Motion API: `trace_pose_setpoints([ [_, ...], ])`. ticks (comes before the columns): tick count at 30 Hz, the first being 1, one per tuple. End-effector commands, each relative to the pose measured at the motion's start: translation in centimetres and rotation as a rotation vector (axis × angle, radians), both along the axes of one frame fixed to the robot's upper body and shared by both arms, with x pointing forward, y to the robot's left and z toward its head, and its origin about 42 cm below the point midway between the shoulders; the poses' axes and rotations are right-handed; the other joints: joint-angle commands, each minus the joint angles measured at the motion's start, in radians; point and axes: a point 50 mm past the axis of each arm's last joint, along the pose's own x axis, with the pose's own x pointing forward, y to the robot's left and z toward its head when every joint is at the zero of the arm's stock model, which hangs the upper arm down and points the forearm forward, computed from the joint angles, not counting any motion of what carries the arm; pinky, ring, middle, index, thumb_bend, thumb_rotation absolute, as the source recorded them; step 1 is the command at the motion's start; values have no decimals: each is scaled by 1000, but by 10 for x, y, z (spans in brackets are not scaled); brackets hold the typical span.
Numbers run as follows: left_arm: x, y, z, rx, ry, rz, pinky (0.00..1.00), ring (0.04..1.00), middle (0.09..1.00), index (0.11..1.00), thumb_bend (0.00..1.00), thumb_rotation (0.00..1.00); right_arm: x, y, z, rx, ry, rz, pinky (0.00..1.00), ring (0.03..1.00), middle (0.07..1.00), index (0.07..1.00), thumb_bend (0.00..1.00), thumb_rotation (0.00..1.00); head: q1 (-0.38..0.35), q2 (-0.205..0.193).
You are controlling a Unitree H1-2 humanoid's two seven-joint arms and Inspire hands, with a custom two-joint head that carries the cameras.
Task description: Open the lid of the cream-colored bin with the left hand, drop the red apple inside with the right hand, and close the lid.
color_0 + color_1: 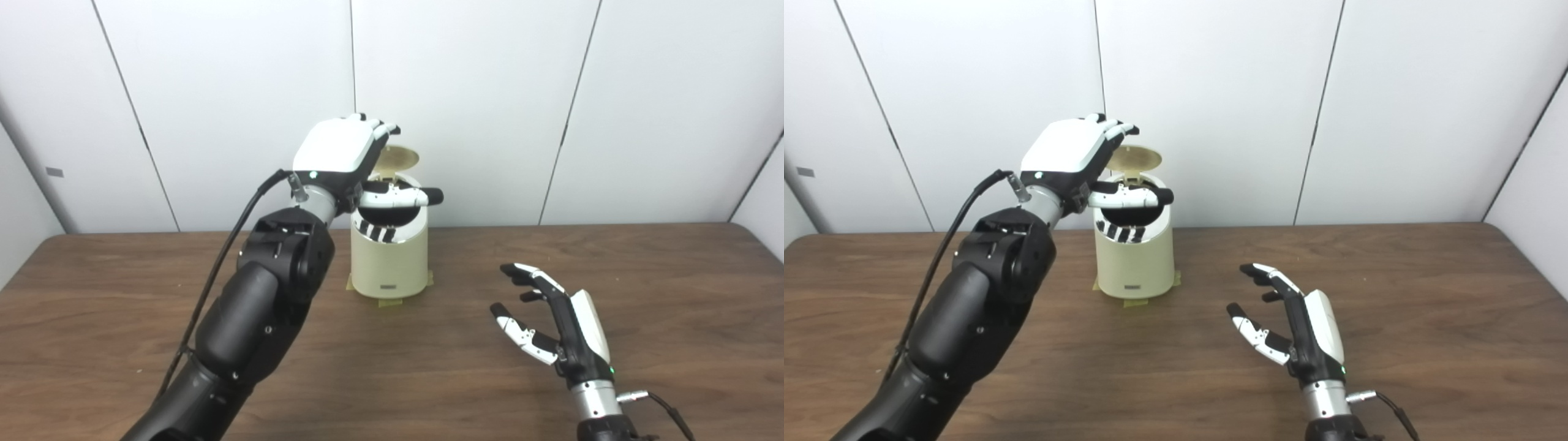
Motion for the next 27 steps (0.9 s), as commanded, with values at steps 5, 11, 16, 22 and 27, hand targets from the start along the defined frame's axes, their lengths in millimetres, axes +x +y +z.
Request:
trace_pose_setpoints([
  [5, 1, -5, 21, -15, -69, -9, 1000, 1000, 944, 909, 1000, 1000, 1, 7, 3, 11, -21, 15, 626, 740, 763, 748, 137, 410, -2, 1],
  [11, -1, -6, 13, -23, -48, -13, 1000, 1000, 934, 896, 1000, 1000, 0, 6, 3, 13, -11, 10, 630, 740, 763, 746, 143, 444, -3, 1],
  [16, -1, -5, 5, -26, -29, -16, 1000, 1000, 927, 893, 1000, 1000, 1, 7, 4, 0, -1, 6, 621, 733, 758, 744, 144, 442, 0, 3],
  [22, -2, -4, -13, -18, 27, -14, 1000, 1000, 922, 884, 1000, 1000, 1, 6, 3, 3, 38, 1, 619, 733, 764, 754, 157, 478, -6, 5],
  [27, -8, -5, -26, -32, 58, -36, 1000, 1000, 906, 872, 1000, 1000, -1, 6, 5, -23, 65, -14, 622, 734, 766, 760, 168, 489, -5, 12],
])
